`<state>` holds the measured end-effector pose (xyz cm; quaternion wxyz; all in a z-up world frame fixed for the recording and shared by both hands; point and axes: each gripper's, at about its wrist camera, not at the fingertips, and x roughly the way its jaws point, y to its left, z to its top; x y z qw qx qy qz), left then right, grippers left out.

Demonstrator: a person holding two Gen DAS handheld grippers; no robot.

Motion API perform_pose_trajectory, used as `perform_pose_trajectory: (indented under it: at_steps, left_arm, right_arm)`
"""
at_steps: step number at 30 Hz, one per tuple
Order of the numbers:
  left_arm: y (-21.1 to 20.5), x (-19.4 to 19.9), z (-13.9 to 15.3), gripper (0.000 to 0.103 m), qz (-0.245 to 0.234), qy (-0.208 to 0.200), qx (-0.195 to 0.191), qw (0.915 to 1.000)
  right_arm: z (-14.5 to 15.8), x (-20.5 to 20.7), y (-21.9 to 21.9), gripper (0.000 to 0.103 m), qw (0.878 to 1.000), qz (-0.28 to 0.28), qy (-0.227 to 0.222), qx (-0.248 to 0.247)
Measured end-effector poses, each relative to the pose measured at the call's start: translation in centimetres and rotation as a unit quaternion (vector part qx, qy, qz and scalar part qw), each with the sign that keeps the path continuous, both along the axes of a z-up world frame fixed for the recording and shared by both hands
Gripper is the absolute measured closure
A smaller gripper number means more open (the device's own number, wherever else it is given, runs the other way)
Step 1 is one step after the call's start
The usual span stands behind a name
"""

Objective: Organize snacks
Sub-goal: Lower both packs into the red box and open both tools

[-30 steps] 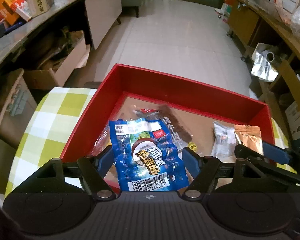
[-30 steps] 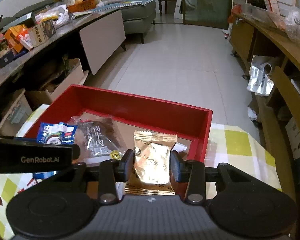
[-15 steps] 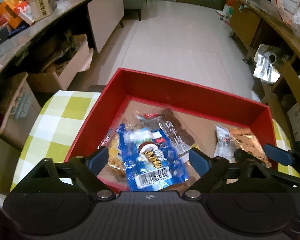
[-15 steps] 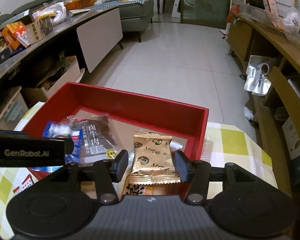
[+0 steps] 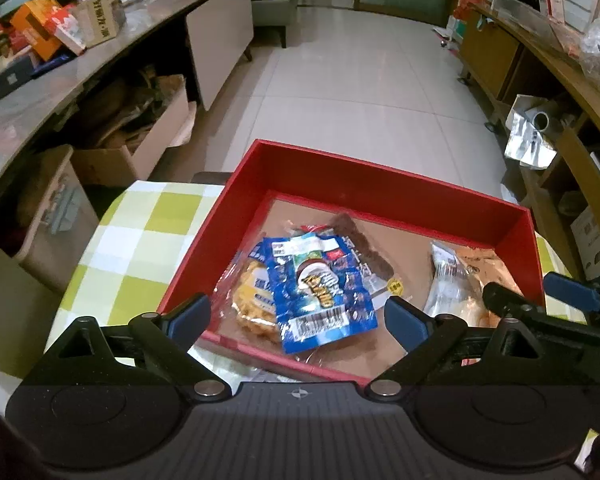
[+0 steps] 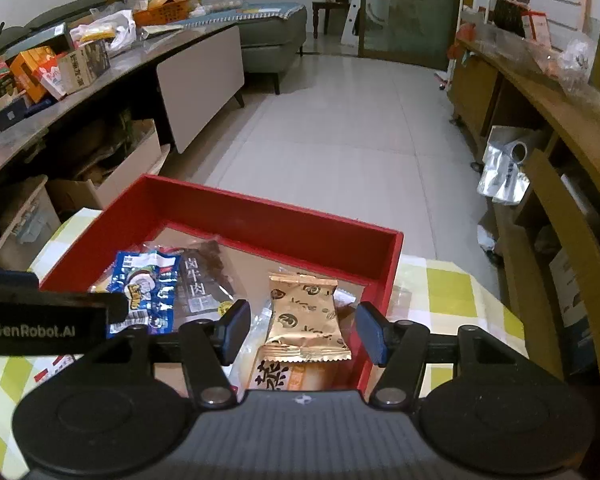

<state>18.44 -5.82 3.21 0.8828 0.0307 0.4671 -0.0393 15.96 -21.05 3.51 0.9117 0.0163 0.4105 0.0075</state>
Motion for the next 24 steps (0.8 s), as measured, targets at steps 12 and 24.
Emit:
perform_pose_trajectory:
  at_steps: [12,24]
  left_arm:
    - [2.0,-2.4,-0.3,0.006,0.001,0.018,0.003,0.9998]
    - [3.3,-2.9,-2.8,0.006,0.006,0.071,-0.013,0.9974]
  right_arm:
    - [1.4,-3.3,0.7,0.037,0.999,0.023,0.019,-0.014]
    - [-0.1,-6.8,2.5,0.033,0.996,0.057,0.062,-0.022]
